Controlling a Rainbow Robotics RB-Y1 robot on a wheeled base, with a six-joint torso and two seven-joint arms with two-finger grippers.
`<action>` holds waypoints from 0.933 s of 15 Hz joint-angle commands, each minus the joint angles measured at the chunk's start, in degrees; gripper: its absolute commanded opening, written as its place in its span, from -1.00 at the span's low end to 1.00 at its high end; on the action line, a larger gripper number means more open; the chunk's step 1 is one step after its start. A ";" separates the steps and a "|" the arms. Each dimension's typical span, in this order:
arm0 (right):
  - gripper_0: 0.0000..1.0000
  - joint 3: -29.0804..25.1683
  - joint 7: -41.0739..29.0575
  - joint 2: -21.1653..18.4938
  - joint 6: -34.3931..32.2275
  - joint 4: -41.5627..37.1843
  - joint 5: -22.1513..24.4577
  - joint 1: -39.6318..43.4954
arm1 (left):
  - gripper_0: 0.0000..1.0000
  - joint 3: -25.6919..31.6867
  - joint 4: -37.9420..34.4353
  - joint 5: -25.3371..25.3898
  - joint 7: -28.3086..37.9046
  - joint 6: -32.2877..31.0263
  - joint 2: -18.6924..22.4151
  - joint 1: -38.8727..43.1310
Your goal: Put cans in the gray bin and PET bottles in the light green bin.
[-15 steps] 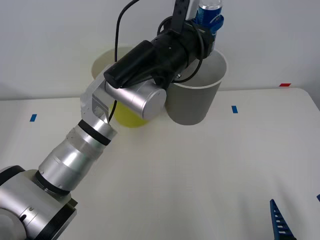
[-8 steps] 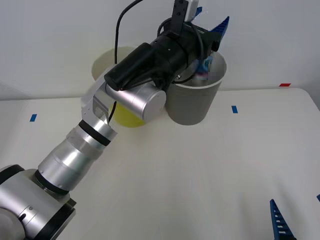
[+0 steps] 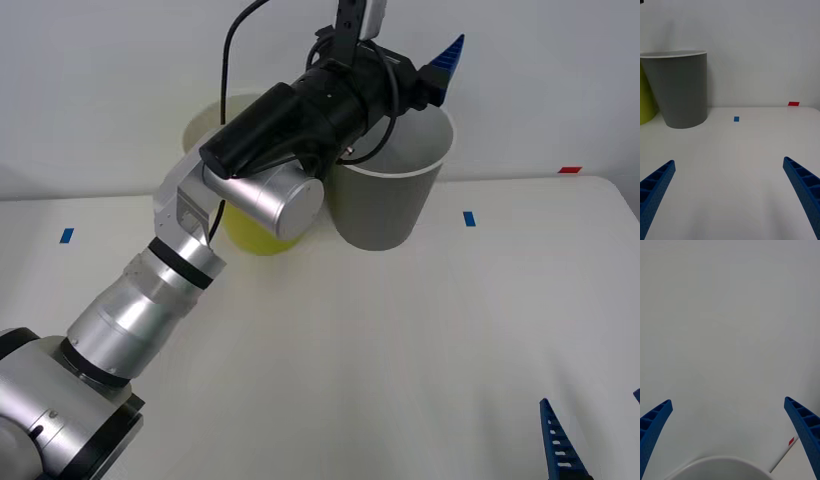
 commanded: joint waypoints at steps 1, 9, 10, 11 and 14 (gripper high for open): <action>1.00 0.00 0.00 0.00 0.00 0.00 0.00 0.00 | 1.00 0.07 -0.02 0.08 0.59 0.01 -0.02 0.05; 1.00 0.00 0.00 0.00 0.00 0.00 0.00 0.00 | 1.00 3.06 -11.54 -0.27 0.41 16.18 4.37 -0.91; 1.00 0.00 0.00 0.00 0.00 0.00 0.00 0.00 | 1.00 3.06 -12.51 -0.27 0.41 16.27 5.60 -0.65; 1.00 0.00 0.00 0.00 0.00 0.00 0.00 0.00 | 1.00 3.41 -14.26 -0.18 0.41 17.76 6.83 -0.56; 1.00 0.00 0.00 0.00 0.00 0.00 0.00 0.00 | 1.00 7.37 -22.00 -0.71 0.06 26.47 8.15 1.20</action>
